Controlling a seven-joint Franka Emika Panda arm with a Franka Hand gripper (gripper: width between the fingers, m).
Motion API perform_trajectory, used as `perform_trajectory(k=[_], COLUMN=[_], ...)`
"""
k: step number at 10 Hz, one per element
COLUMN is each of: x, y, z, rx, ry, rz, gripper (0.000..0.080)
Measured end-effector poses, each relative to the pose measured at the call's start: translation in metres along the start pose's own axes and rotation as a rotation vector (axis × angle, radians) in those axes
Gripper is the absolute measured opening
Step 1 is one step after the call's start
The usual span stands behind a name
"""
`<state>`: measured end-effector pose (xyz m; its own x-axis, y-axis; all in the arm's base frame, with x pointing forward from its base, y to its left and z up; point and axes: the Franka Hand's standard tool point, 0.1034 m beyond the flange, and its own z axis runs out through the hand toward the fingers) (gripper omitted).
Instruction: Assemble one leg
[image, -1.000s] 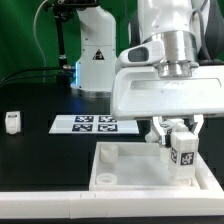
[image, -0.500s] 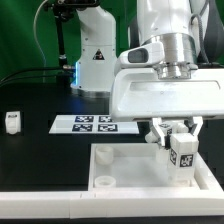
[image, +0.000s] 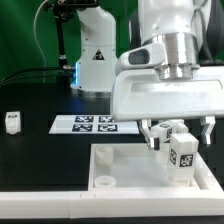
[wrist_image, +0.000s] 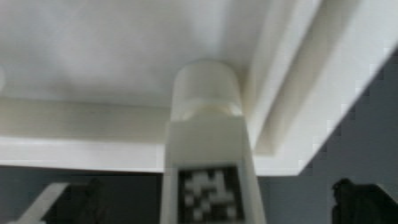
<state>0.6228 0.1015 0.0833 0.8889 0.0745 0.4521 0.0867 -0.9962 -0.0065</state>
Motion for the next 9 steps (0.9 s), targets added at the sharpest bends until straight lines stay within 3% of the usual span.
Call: perform_trajectory(k=[1,3,6,7,8,9], x=[0.011,0.025,0.019,0.008,0.009,0.008], y=[0.002,0.002,-0.002,-0.003,-0.003,-0.003], z=[-0.002,0.002,0.008,0.009,0.009,0.009], rx=[0.005,0.037,0.054,0.058,0.058,0.058], ry=[-0.018,-0.182,-0.368,-0.437,-0.435,-0.436], rz=[0.009,0.046,0.055,0.050,0.051,0.052], gripper=[0.0641,0.0648,0.0649,0.0649,0.0649,0.0522])
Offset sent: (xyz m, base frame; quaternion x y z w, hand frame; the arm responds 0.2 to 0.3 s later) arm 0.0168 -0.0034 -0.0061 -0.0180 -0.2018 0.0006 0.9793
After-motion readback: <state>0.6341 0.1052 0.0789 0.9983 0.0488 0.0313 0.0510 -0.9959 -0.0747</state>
